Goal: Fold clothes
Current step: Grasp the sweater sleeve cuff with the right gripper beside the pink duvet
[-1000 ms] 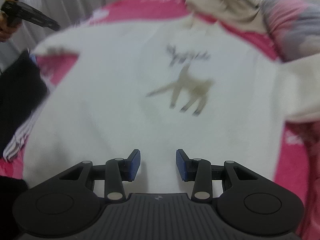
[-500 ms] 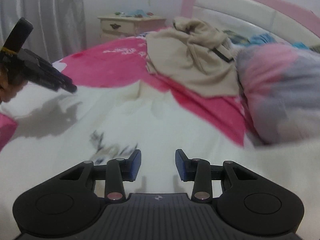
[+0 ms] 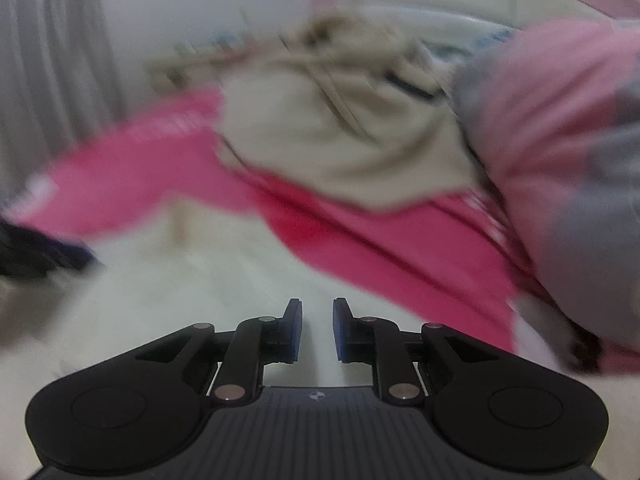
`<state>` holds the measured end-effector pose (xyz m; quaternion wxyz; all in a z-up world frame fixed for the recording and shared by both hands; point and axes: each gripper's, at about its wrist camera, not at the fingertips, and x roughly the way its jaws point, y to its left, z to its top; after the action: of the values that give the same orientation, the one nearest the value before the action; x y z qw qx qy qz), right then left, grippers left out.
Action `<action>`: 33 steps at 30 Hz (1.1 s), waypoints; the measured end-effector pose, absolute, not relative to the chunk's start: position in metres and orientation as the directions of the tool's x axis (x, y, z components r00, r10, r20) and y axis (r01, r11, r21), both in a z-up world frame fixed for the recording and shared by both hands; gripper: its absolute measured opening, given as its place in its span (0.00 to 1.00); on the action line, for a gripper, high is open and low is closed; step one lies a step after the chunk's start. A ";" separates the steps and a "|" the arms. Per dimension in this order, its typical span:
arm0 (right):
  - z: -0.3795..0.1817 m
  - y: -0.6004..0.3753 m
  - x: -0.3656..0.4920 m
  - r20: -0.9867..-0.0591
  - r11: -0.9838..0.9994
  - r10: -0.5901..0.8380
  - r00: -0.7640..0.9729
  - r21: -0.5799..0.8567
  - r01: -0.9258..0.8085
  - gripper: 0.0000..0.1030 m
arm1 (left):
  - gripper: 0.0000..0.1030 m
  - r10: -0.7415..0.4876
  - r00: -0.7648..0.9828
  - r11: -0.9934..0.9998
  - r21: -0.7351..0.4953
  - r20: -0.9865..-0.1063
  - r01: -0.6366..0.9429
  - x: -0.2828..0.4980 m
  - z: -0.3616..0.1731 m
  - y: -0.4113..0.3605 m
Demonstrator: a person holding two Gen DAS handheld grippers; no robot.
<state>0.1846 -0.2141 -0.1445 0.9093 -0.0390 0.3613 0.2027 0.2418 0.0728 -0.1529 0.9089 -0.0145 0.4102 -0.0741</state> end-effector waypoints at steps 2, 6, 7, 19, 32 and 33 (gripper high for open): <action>-0.158 -0.204 0.208 -0.697 0.923 0.325 0.639 0.086 -0.376 0.16 | 0.29 -0.147 0.663 0.989 -0.087 -0.734 0.123 0.241 -0.155 0.073; -0.168 -0.202 0.227 -0.688 0.959 0.260 0.678 0.100 -0.266 0.13 | 0.30 -0.145 0.679 0.989 -0.110 -0.720 0.095 0.240 -0.156 0.070; -0.161 -0.205 0.225 -0.674 0.965 0.245 0.696 0.105 -0.238 0.15 | 0.30 -0.143 0.681 0.990 -0.116 -0.719 0.086 0.240 -0.155 0.070; 0.003 -0.349 0.040 -0.551 0.971 0.191 0.813 0.226 -0.075 0.34 | 0.41 -0.420 0.691 0.908 -0.263 -0.589 0.327 0.214 -0.096 -0.010; 0.018 -0.513 -0.034 -0.496 0.712 -0.187 0.848 0.526 0.465 0.52 | 0.41 -0.678 0.418 0.700 -0.358 -0.605 0.618 0.188 -0.130 -0.200; 0.014 -0.519 -0.032 -0.501 0.698 -0.200 0.842 0.530 0.481 0.53 | 0.41 -0.690 0.408 0.693 -0.382 -0.598 0.612 0.187 -0.130 -0.205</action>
<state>-0.0319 -0.5189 0.0142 0.8979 0.3389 0.2073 -0.1895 0.1868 -0.2051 -0.1299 0.8375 -0.0512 0.3809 -0.3885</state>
